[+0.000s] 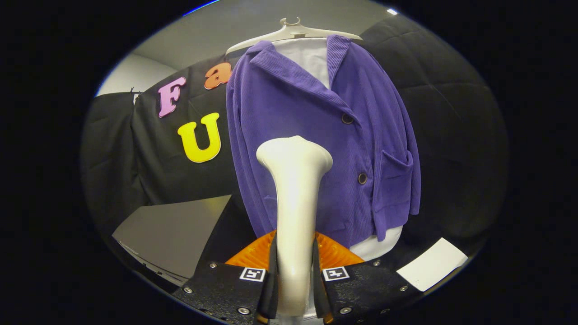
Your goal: Iron the clothes twice with a garment steamer, once on the left side and once on the right side.
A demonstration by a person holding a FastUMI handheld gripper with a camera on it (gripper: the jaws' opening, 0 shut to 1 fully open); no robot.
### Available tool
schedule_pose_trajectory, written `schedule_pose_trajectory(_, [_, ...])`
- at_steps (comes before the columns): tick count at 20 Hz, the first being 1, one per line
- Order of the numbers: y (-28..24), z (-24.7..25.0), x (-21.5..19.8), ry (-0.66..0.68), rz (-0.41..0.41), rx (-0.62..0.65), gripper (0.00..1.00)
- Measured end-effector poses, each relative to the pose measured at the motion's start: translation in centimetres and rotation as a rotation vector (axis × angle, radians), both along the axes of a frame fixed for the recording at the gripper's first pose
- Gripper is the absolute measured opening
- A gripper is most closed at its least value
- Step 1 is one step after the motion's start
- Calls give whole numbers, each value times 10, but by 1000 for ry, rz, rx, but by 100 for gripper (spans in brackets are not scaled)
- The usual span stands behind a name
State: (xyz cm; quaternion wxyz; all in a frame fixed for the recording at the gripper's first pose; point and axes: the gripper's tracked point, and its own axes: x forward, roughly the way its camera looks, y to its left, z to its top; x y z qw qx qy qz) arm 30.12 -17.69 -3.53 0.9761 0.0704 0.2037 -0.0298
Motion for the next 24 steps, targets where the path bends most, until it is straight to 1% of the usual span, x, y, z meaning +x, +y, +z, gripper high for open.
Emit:
schedule_pose_trajectory(8, [0,-56,-31,89,-40,8,32])
schedule_pose_trajectory(15, [-5,-113,-47,165,-79,39,32])
schedule_pose_trajectory(20, [-4,-147,-63,217,-67,29,32])
schedule_pose_trajectory(24, [-2,-151,-81,233,-49,57,32])
